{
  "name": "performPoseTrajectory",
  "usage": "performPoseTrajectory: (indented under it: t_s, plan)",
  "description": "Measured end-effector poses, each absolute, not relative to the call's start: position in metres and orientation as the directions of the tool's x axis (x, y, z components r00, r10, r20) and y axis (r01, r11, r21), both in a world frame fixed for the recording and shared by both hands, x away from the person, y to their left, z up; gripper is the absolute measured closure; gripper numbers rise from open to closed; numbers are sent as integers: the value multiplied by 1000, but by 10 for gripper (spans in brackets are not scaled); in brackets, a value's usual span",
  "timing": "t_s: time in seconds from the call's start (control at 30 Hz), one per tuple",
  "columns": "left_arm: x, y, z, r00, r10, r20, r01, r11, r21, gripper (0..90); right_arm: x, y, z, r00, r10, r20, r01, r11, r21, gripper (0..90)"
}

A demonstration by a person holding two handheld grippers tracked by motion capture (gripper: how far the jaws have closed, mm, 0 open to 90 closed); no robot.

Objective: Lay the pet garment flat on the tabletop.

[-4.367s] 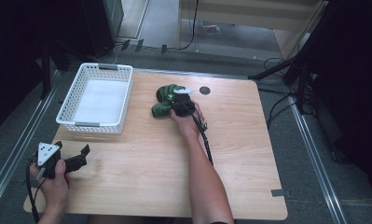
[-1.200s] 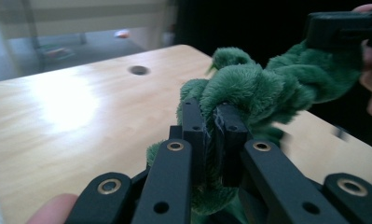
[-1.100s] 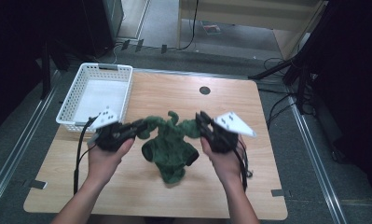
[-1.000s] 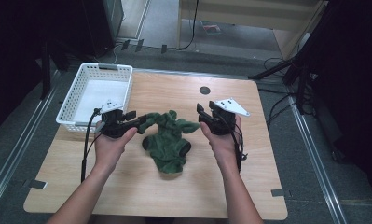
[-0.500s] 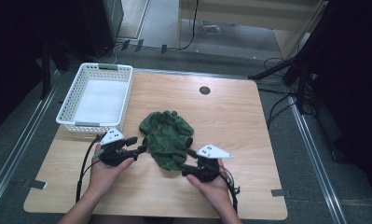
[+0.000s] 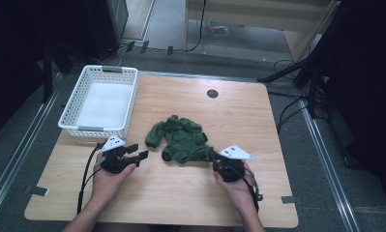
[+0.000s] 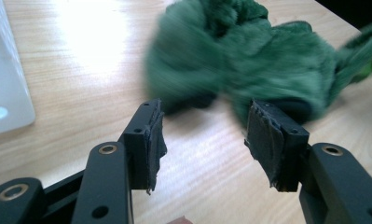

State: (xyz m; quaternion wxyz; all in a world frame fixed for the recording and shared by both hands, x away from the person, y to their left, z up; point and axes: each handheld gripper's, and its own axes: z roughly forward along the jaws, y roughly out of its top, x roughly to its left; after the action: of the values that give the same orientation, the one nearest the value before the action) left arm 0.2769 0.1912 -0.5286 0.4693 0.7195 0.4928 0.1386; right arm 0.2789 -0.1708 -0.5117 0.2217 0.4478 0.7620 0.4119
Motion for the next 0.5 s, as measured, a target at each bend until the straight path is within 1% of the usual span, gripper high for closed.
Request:
performPoseTrajectory:
  t_s: [0.03,0.07,0.1,0.13,0.17,0.2,0.23,0.27,0.3,0.33,0.37,0.4,0.43,0.47,0.5]
  plan:
    - [277,191,-529,476,839,-263,579,-74,812,460,279,-171,-512,-501,865,31,500,260,826,699]
    - [279,189,-527,469,846,-254,575,-74,815,453,287,-183,-511,-317,948,-9,536,187,824,557]
    - [282,187,-526,463,851,-247,570,-72,819,453,287,-183,-511,-317,948,-9,536,187,824,557]
    - [288,182,-522,453,862,-230,554,-70,830,426,287,-193,-510,-166,985,54,566,50,823,480]
    - [288,182,-522,453,862,-230,554,-70,830,419,284,-195,-508,-162,982,98,556,9,831,457]
    - [299,175,-517,446,867,-221,547,-69,834,407,279,-194,-506,-185,974,127,551,-4,834,427]
    - [299,175,-517,446,867,-221,547,-69,834,393,274,-188,-504,-223,962,155,553,-6,833,395]
    - [302,173,-516,443,871,-214,546,-73,834,393,274,-188,-504,-223,962,155,553,-6,833,395]
    - [309,169,-514,438,874,-211,544,-71,836,386,271,-184,-503,-253,951,176,555,-6,832,350]
    - [320,161,-513,429,881,-201,555,-81,828,359,268,-170,-504,-307,923,233,591,-7,807,219]
    - [320,161,-513,429,881,-201,555,-81,828,355,271,-160,-508,-324,916,237,622,17,783,147]
    - [328,154,-515,429,882,-196,569,-95,817,356,272,-154,-512,-318,922,219,638,37,769,135]
    - [328,154,-515,429,882,-196,569,-95,817,361,272,-154,-512,-318,922,219,638,37,769,135]
    - [333,147,-521,435,872,-223,595,-93,798,380,279,-143,-523,-275,950,146,661,77,747,205]
    - [334,142,-525,440,876,-200,599,-120,792,407,283,-141,-528,-247,959,138,674,68,735,327]
